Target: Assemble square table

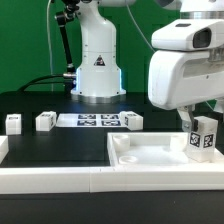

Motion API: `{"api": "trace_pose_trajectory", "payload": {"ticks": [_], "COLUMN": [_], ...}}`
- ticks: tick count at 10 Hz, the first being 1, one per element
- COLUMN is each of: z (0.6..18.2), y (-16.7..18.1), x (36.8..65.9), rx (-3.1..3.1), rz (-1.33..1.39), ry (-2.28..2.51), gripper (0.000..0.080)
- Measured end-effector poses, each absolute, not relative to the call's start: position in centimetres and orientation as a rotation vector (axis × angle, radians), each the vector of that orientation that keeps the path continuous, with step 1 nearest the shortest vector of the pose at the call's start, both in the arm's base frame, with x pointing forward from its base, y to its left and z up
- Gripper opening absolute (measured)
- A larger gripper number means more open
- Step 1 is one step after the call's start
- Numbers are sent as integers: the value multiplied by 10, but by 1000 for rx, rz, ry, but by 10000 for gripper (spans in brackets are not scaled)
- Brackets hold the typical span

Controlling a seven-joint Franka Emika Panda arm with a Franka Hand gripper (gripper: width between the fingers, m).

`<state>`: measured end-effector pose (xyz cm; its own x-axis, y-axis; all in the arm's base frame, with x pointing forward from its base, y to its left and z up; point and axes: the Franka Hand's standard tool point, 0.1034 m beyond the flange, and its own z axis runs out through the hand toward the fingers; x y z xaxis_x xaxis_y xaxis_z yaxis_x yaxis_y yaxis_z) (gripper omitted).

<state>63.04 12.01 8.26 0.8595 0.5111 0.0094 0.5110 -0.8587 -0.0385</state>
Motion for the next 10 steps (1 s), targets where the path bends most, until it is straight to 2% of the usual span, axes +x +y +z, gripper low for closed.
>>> {"api": "trace_pose_trajectory", "payload": {"ticks": [1, 2, 5, 10], "z": [83, 83, 82, 82], "y": [120, 120, 120, 118], "x": [630, 630, 630, 631], "rx": [-2998, -2998, -3048, -3065], "rz": [2, 2, 7, 13], "ry": [-795, -797, -557, 194], "gripper": [413, 288, 288, 288]}}
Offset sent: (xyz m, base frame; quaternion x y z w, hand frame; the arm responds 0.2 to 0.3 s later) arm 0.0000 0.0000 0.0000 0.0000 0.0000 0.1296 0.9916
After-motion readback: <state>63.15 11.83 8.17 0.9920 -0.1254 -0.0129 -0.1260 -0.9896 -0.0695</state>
